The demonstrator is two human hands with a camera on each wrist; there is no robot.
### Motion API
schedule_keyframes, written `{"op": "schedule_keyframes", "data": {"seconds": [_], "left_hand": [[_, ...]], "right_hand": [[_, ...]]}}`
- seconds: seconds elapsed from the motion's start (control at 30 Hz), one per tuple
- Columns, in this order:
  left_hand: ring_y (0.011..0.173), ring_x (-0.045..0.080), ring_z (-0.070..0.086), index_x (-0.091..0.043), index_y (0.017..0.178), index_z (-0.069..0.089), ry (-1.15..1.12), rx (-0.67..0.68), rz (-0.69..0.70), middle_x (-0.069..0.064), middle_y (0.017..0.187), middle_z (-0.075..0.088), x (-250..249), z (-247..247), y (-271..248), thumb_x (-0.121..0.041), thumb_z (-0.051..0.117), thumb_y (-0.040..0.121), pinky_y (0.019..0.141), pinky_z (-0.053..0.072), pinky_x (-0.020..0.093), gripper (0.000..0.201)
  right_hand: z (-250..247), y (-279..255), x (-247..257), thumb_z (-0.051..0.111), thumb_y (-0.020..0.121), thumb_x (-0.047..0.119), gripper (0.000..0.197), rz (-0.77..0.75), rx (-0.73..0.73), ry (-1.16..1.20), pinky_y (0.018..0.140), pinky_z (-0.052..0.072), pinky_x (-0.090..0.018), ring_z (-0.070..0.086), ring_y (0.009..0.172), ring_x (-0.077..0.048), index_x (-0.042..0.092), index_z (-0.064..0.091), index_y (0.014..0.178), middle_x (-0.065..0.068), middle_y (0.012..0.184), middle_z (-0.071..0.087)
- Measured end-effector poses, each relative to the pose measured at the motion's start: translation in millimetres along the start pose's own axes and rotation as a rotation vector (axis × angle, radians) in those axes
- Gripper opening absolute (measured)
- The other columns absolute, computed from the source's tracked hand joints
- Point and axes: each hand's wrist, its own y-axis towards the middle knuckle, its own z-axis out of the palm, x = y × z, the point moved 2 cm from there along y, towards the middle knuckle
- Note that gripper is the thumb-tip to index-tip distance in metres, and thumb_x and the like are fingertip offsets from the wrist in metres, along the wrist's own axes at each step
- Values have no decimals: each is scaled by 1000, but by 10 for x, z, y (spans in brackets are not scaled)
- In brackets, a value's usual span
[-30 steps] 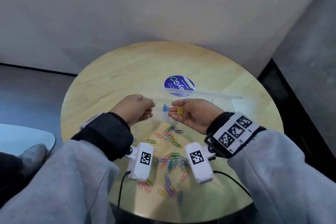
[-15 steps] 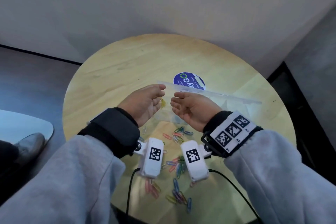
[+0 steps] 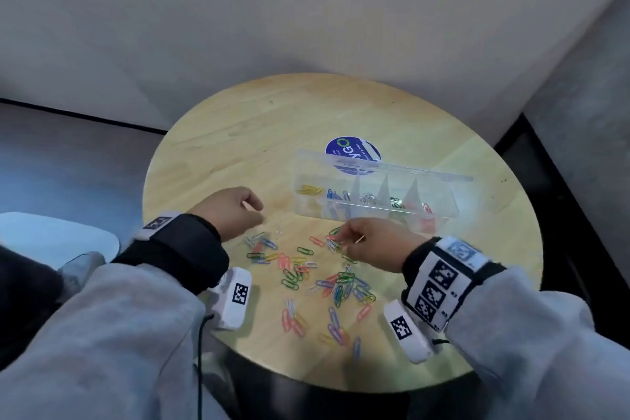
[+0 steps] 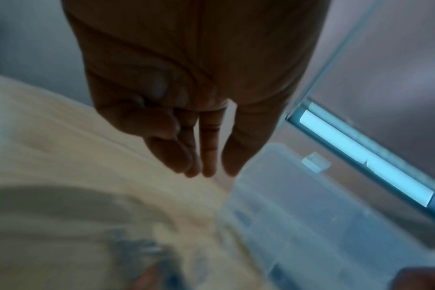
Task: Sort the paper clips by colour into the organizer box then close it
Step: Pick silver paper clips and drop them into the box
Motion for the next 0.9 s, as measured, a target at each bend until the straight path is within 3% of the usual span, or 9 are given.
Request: {"op": "schedule_keyframes", "data": {"seconds": [0.17, 0.33, 0.43, 0.6, 0.7, 0.9], "left_hand": [[77, 20, 51, -14, 104, 63, 212, 70, -96, -2, 73, 54, 169, 65, -1, -11, 61, 84, 68, 39, 22, 21], [80, 21, 52, -22, 115, 58, 347, 83, -24, -2, 81, 53, 150, 109, 86, -7, 61, 80, 58, 38, 24, 38], [81, 21, 52, -25, 109, 57, 402, 65, -2, 0, 92, 54, 166, 138, 103, -3, 54, 80, 49, 33, 22, 37], [78, 21, 53, -25, 100, 61, 383, 58, 35, -1, 85, 56, 174, 170, 199, -7, 55, 80, 64, 39, 25, 28], [78, 19, 54, -26, 94, 60, 365, 78, 51, -2, 83, 57, 155, 199, 228, -12, 63, 79, 66, 39, 24, 21], [76, 18, 54, -26, 80, 57, 343, 118, 72, -3, 80, 59, 147, 254, 278, -21, 71, 77, 70, 41, 26, 15]], "right_hand": [[76, -77, 95, 54, 87, 19, 26, -2, 8, -245, 81, 42, -23, 53, 92, -15, 19, 60, 112, 0, 110, 62], [28, 22, 97, 56, 86, 18, 31, 43, -38, -365, 81, 40, -24, 54, 107, -19, 19, 57, 117, -1, 118, 58], [76, 155, 132, 55, 86, 17, 31, 41, -40, -370, 79, 38, -23, 55, 109, -20, 18, 57, 118, -1, 118, 58], [183, 373, 150, 54, 88, 21, 24, 34, -22, -405, 80, 43, -27, 56, 102, -22, 14, 56, 111, -5, 115, 60], [190, 420, 129, 55, 88, 25, 22, 36, -21, -396, 76, 42, -27, 55, 93, -21, 12, 56, 107, -6, 110, 61], [193, 440, 153, 52, 89, 21, 12, 22, 8, -421, 80, 46, -30, 50, 88, -20, 13, 55, 97, -5, 101, 57]]}}
